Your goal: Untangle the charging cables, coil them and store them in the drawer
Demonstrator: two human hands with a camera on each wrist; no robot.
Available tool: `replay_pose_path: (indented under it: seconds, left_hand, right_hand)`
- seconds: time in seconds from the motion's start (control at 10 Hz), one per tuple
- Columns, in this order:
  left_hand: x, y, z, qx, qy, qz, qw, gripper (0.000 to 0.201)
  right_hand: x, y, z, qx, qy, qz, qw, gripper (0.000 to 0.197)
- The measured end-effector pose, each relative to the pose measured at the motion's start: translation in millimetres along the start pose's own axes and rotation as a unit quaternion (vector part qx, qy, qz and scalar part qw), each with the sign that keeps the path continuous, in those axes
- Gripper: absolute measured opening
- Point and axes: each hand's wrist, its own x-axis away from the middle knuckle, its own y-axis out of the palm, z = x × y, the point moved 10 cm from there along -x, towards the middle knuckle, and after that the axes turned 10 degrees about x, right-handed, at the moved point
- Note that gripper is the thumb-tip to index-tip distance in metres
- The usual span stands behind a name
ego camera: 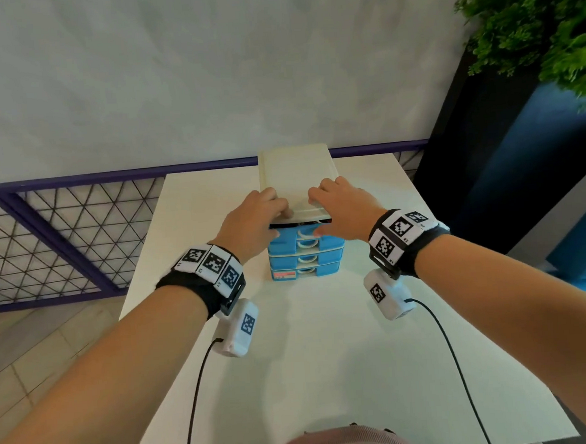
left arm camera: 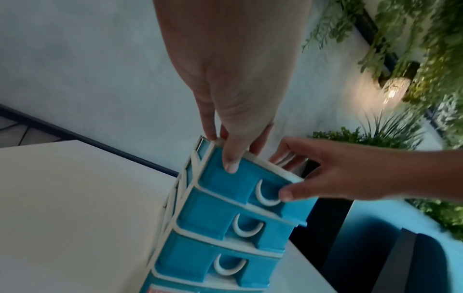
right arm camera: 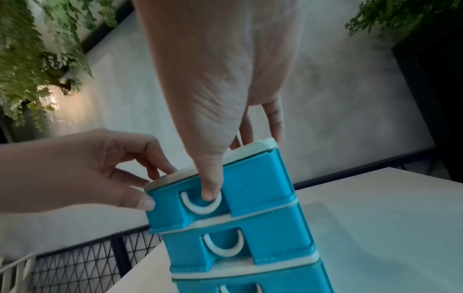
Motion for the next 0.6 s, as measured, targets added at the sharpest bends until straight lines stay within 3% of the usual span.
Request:
replay_pose_path:
  seconds: [0.1, 0.3, 0.4, 0.5, 0.6]
  left_hand:
    - [-1, -2, 4, -0.035, 0.007, 0.053, 0.998, 0.026]
    - [-1, -3, 7, -0.029, 0.007, 0.058, 0.998, 0.023]
    - [-3, 1, 0, 0.015, -0.019, -0.006, 1.000, 0.025]
    - [2, 0, -4, 0.065, -0.013, -0.064, 0.996, 0.036]
    - [37, -4, -6, 0.120, -0.019, -0.068, 0.990, 0.046]
  right_hand:
    - [0, -3, -3, 0.017, 0.040, 0.035, 0.998, 0.047]
    - [2, -5, -5, 0.005, 0.067, 0.042, 0.997, 0.044]
    - [1, -4, -4, -0.023, 0.049, -0.001, 0.999, 0.044]
    - [12, 3, 3, -0.085, 0.040, -0.060, 0.994, 0.058]
    - [50, 10, 11, -0.126, 0.047, -0.081, 0.988, 0.068]
